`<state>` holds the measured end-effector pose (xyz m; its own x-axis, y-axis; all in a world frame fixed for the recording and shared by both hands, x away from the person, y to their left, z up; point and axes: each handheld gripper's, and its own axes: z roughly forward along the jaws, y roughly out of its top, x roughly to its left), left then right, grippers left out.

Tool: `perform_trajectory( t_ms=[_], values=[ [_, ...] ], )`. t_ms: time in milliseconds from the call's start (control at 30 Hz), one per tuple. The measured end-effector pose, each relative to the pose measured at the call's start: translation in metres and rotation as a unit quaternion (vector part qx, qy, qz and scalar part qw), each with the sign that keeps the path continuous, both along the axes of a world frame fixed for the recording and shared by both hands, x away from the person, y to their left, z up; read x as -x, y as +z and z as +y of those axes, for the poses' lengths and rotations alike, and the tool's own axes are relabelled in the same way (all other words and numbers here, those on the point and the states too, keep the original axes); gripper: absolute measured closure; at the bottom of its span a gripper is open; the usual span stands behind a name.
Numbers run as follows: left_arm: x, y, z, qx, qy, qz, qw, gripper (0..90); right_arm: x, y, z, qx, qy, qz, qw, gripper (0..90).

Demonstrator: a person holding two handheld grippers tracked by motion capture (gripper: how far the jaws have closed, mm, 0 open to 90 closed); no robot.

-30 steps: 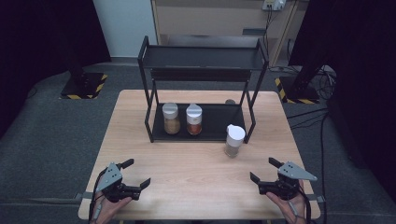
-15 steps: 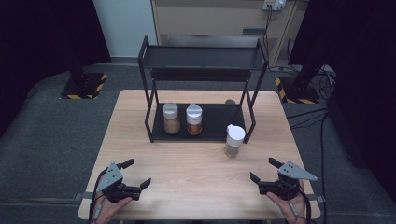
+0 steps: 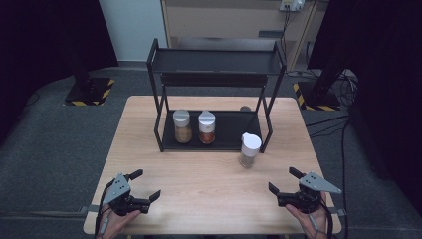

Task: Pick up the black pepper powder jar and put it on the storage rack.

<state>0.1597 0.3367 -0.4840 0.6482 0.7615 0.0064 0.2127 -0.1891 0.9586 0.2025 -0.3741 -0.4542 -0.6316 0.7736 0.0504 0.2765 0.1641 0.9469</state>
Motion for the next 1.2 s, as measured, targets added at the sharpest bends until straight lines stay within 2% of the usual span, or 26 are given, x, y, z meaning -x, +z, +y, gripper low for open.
perform_trajectory(
  t_ms=[267,533,867,1200],
  values=[
    [0.0,0.0,0.0,0.001,0.002,0.001,1.0,0.6,0.0,0.003,-0.001,-0.006,0.004,0.002,1.0,3.3],
    [0.0,0.0,0.0,0.001,0.004,0.001,1.0,0.4,-0.001,0.014,0.001,-0.015,-0.007,-0.002,0.9999,2.7],
    [0.001,0.0,0.001,0.003,0.007,0.0,1.0,0.4,-0.013,0.029,0.011,-0.016,-0.006,0.009,0.9998,3.5],
    [0.001,0.0,0.001,0.003,0.006,0.0,1.0,0.4,-0.03,0.043,0.031,0.007,-0.003,0.01,0.9999,3.5]
  ],
)
